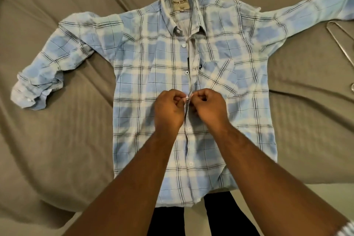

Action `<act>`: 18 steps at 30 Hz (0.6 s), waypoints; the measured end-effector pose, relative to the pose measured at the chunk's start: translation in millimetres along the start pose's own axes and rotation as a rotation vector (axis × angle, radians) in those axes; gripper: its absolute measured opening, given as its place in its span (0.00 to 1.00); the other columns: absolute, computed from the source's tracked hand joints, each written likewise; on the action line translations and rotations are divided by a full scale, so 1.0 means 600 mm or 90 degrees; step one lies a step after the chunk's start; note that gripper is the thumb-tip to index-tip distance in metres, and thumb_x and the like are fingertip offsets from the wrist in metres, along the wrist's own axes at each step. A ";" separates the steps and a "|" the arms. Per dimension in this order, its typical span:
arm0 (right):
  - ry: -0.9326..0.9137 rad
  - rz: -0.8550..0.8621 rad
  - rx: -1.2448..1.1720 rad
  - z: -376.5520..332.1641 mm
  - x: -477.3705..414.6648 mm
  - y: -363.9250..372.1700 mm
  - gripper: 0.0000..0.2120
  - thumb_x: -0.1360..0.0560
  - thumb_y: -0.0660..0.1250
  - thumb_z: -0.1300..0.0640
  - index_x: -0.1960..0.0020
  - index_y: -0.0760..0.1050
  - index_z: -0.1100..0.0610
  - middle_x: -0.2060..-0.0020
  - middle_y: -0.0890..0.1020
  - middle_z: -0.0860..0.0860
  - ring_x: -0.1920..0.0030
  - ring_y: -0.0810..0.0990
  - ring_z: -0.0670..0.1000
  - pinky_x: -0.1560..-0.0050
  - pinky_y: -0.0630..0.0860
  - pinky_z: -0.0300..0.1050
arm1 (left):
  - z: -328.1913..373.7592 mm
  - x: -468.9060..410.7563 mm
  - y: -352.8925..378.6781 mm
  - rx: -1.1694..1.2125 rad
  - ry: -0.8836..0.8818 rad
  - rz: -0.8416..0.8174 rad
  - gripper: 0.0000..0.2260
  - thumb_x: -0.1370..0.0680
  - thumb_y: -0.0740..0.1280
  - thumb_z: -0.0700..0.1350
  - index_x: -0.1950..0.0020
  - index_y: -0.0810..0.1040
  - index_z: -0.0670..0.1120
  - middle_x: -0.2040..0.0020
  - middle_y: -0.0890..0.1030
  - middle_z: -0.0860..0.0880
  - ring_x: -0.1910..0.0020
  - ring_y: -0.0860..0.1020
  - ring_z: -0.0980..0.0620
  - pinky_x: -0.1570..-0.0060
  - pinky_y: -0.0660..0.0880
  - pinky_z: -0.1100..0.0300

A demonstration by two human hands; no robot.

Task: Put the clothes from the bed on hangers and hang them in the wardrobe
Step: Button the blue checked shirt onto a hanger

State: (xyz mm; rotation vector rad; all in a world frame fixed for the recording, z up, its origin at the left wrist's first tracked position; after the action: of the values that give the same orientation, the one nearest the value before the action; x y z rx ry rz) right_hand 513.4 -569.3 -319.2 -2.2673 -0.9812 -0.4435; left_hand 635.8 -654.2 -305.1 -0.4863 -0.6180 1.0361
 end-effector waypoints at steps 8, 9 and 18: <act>-0.017 -0.016 -0.029 -0.001 0.005 -0.001 0.03 0.27 0.75 0.53 0.54 0.84 0.51 0.62 0.86 0.46 0.59 0.85 0.46 0.53 0.83 0.46 | -0.010 -0.003 0.007 0.085 -0.100 0.000 0.02 0.23 0.73 0.41 0.51 0.84 0.45 0.54 0.83 0.50 0.61 0.78 0.62 0.62 0.70 0.78; -0.020 -0.015 -0.022 -0.002 0.006 0.000 0.04 0.27 0.75 0.53 0.53 0.84 0.52 0.62 0.86 0.46 0.59 0.85 0.45 0.54 0.83 0.45 | -0.013 -0.006 0.007 0.115 -0.120 -0.007 0.02 0.23 0.73 0.41 0.51 0.84 0.45 0.55 0.84 0.51 0.61 0.79 0.63 0.62 0.71 0.78; 0.013 0.013 -0.045 -0.001 0.008 -0.001 0.06 0.26 0.73 0.50 0.57 0.84 0.52 0.64 0.86 0.47 0.61 0.84 0.46 0.56 0.81 0.46 | -0.020 -0.020 0.003 0.195 -0.186 -0.068 0.04 0.22 0.72 0.42 0.49 0.85 0.43 0.55 0.86 0.47 0.55 0.83 0.53 0.50 0.79 0.61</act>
State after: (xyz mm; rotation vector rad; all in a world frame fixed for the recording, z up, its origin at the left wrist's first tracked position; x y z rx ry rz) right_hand 516.4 -566.8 -315.9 -2.3297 -0.9452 -0.4985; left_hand 638.1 -665.2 -318.0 -0.0330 -0.7193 1.0856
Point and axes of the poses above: each hand's wrist, its own x-axis away from the middle knuckle, its own y-axis out of the palm, z = x × y, the point moved 6 cm from there along -x, towards the middle knuckle
